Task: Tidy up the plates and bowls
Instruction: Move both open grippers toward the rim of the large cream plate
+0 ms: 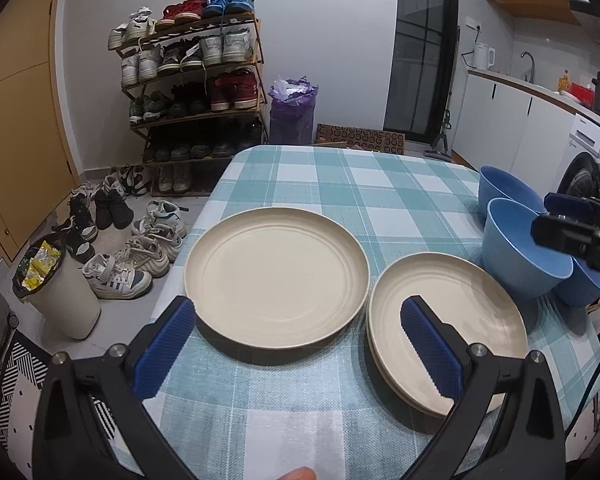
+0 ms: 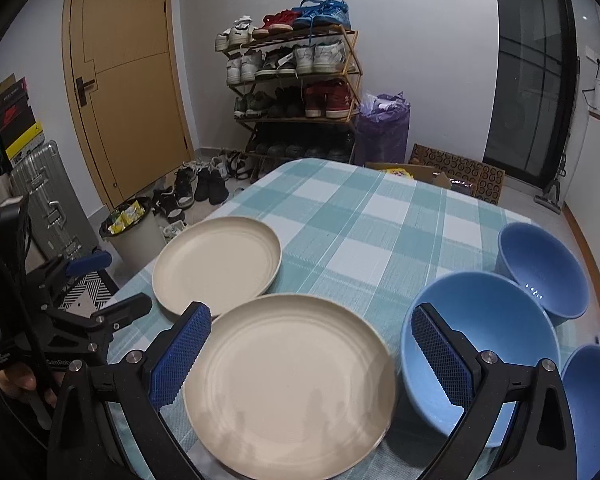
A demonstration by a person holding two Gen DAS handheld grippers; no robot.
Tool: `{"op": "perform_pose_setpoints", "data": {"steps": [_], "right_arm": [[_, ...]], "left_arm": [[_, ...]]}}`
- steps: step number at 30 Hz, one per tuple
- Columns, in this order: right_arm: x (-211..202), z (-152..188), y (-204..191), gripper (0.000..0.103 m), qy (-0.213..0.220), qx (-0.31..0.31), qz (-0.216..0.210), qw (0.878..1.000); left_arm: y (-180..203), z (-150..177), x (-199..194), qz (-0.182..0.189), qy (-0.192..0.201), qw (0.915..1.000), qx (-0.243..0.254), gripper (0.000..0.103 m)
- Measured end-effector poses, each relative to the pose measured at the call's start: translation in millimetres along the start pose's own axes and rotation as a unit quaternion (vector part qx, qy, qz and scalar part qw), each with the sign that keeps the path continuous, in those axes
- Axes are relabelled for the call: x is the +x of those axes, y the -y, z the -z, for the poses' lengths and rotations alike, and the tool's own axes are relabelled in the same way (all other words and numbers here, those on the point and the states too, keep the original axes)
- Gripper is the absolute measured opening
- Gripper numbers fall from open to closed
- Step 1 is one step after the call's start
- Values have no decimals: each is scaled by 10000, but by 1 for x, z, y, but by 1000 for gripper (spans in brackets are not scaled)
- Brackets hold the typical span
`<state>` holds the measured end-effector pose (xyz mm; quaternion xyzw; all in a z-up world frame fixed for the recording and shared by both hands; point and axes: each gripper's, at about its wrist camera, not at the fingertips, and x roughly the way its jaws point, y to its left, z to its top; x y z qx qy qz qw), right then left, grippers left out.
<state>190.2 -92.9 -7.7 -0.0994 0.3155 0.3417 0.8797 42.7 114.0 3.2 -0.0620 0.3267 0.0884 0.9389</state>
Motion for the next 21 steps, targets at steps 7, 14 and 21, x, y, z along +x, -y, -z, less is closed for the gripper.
{"op": "perform_pose_setpoints", "data": {"steps": [7,14,21], "right_arm": [[-15,-23,4,102,241,88,-134,9996],[-21,-41,3,102,358,90,-334,9988],[-6,-55,0,102,227,77,-446,9987]], "left_arm": [[-11,-4,1,-139,13,9998,-112,103],[-24,-13,9,-275,-60,9993,-231,103],[-36,-25,15,-387,-104,9988,-287,103]]}}
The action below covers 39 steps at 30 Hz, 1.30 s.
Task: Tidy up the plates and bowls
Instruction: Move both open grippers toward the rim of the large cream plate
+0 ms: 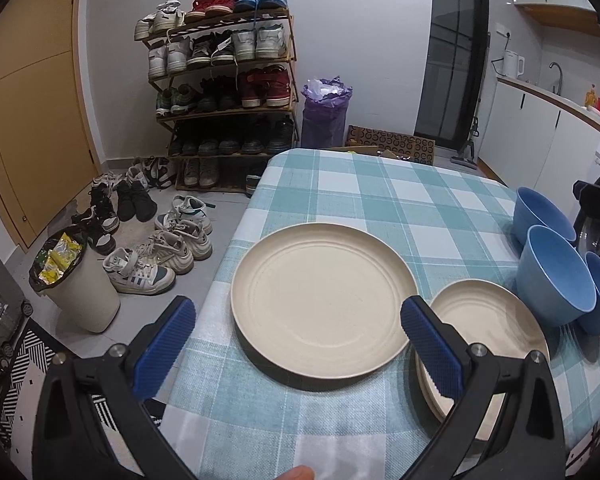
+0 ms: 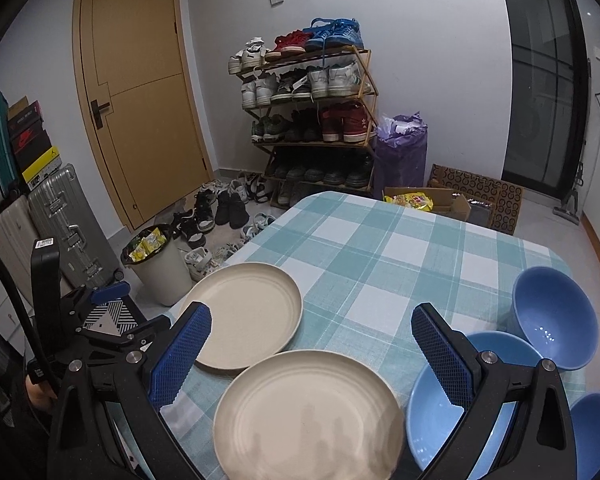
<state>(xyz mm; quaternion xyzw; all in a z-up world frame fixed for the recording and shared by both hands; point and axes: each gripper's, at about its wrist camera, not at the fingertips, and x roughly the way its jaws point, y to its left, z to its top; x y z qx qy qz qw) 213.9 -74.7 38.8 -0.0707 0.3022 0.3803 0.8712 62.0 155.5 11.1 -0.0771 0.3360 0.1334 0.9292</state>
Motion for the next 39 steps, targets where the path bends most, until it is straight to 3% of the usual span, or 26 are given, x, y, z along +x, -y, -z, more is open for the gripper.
{"op": "perform_pose_setpoints", "data": {"steps": [14,26,33,39], "right_arm": [[64,-3,-22,102,-513,73,-154,9985],[126,-1,-46,102,-1028,79,-392,9939],[152,-1,-39,102,-1282,126,-342,9911],[162,-4,-30,102,-1238,182,-268,9918]], "left_arm": [[-23,-7,31,62,-276,9995,-122,103],[-37,-6,58,-291,-709,9969,-170,103],[-38,-8,68,-328,-818,9960,-173,103],[-42,-9,78,-345,-919,9948,-262,103]]}}
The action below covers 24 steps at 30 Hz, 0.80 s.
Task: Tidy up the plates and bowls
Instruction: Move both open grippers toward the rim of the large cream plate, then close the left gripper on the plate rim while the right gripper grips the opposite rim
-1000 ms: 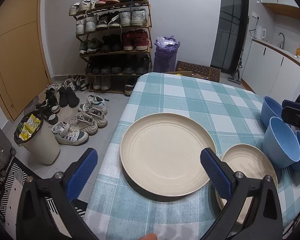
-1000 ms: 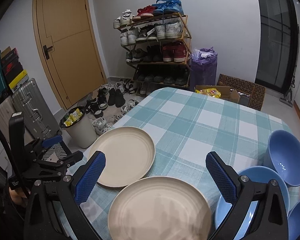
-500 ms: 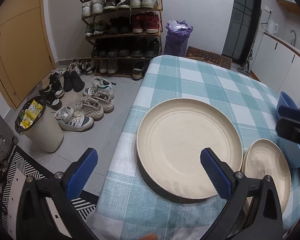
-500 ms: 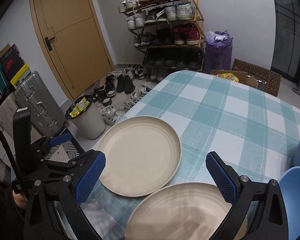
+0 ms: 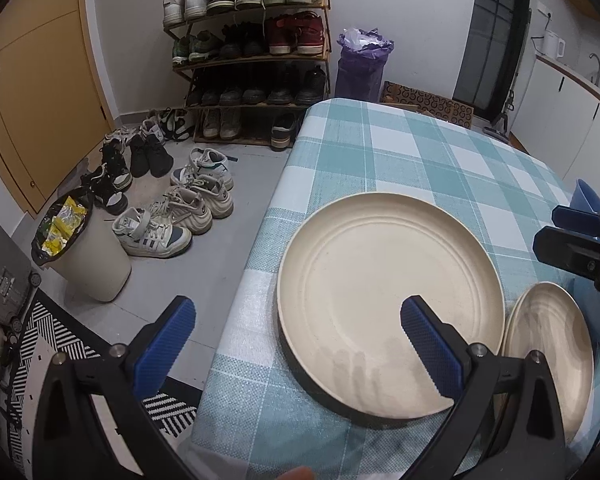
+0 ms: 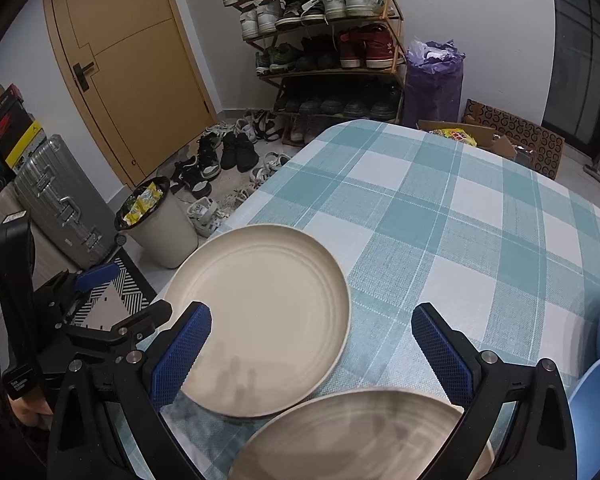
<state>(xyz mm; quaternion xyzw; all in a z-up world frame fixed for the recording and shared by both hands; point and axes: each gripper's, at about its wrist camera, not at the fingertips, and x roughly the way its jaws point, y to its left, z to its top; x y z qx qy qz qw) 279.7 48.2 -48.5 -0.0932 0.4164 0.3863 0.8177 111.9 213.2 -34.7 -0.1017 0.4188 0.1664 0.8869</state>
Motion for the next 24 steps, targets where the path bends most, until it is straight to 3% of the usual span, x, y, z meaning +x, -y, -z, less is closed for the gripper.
{"op": "perform_pose_setpoints", "data": {"steps": [24], "right_arm": [[56,-7,4,102,-697,-223,-85,9973]], "left_arm": [[-8,-7,33,-41,-382,9992,-137,103]]}}
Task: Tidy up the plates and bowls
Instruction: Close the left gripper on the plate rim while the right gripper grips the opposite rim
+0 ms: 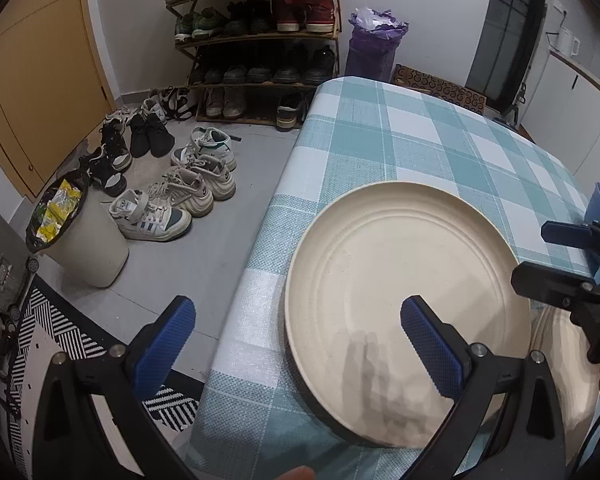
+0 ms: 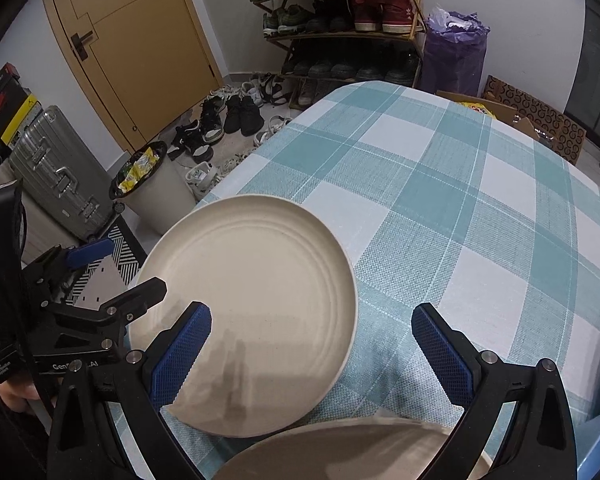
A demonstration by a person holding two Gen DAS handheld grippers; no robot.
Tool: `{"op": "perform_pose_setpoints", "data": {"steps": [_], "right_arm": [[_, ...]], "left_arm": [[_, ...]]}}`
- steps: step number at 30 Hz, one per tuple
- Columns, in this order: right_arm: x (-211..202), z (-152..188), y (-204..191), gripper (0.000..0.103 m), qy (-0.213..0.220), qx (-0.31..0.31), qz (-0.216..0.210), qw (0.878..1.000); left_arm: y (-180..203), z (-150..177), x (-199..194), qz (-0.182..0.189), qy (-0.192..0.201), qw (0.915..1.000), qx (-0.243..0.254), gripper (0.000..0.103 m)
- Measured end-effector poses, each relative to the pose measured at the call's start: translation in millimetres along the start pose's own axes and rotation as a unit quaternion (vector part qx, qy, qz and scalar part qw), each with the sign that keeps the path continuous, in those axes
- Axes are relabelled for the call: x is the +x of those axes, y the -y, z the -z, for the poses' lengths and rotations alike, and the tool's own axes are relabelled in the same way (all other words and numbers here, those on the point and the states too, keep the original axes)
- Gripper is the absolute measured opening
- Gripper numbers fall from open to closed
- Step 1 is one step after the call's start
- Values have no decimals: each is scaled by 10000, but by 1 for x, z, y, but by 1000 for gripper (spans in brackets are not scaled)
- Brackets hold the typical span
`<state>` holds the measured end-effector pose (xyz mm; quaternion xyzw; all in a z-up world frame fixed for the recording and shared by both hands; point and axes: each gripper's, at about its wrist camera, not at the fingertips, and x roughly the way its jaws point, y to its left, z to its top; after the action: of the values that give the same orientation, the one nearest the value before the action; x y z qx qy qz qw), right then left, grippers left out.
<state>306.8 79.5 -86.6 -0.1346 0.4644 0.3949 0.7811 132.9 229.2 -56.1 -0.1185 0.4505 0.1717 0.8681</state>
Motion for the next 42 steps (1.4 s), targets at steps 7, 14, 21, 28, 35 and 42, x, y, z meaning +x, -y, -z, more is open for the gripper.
{"op": "perform_pose_setpoints", "data": {"steps": [7,14,21,28,35,42], "right_arm": [[17,-1,-1,102,-196,-17,3,9998],[40,0,-8,102,-531,-108,23,9985],[61,6,-11,102,-846,-205,151,9961],[60,8,-4,102,-781,-100,120,9968],[56,9,4,97,-689,-57,124,9975],[52,8,6,75,-632,-90,436,9970]], "left_arm": [[-3,1,10,0,-138,9999,17,103],[-1,-1,18,-21,-256,9996,80,103],[4,-5,32,21,-390,9991,174,102],[7,-5,45,128,-514,9985,150,101],[9,-4,42,231,-445,9984,272,92],[11,-4,37,388,-416,9976,402,68]]}}
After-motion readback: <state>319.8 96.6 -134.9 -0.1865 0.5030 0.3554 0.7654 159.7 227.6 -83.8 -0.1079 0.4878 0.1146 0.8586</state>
